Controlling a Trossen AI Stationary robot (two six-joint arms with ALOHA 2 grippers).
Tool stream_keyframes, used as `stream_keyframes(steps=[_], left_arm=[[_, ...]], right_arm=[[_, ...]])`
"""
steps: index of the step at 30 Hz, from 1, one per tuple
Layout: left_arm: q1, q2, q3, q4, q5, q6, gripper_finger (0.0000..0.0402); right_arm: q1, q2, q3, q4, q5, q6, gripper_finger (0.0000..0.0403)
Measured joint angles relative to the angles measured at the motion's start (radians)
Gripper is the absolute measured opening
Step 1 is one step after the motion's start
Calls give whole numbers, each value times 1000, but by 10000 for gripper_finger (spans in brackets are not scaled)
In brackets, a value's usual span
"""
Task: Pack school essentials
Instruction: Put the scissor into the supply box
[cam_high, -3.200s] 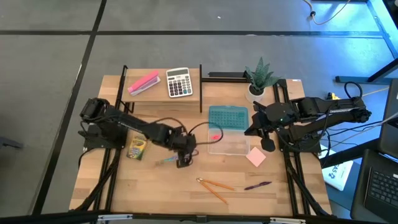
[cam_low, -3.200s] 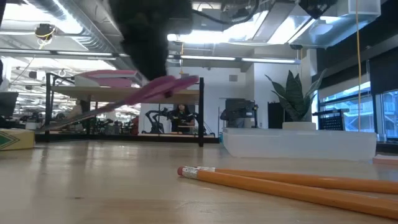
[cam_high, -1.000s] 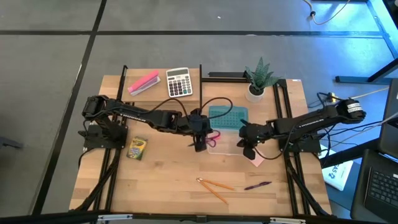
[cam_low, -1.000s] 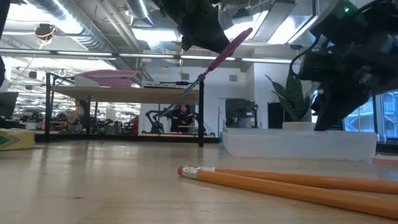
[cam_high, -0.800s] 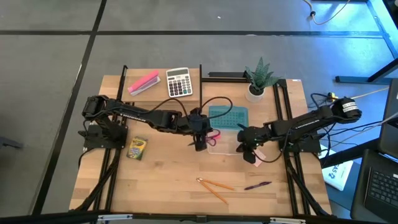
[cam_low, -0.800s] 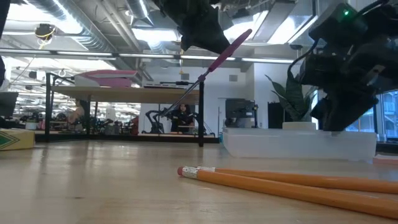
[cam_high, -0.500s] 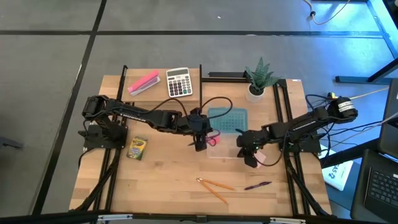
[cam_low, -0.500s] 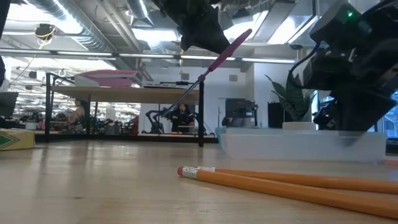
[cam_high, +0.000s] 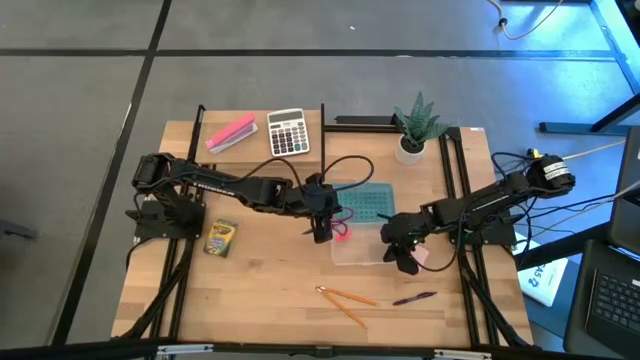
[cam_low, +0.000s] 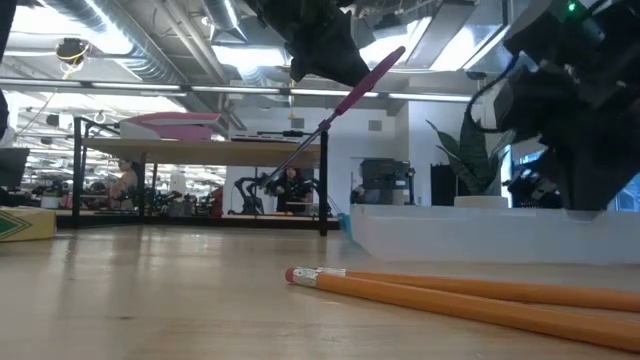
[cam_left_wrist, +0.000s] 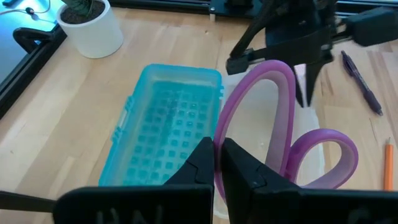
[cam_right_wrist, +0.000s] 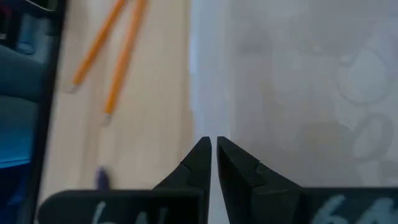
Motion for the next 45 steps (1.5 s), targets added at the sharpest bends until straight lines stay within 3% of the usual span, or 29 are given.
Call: stream_keyframes(steps=[7,28,36,45], left_arm=[[3,0,0,0,0,0,2],[3,0,0,32,3,1,3],[-1,0,0,160,17,-8,2],[-35,85,0,401,22,-10,2]], right_arm=[[0,0,75,-53,-24,-28,30],[-66,-12,467,-624,95,-238,30],[-66,-162,552,-736,228,-179,30],[-65,-374,557,-722,324,-154,30]])
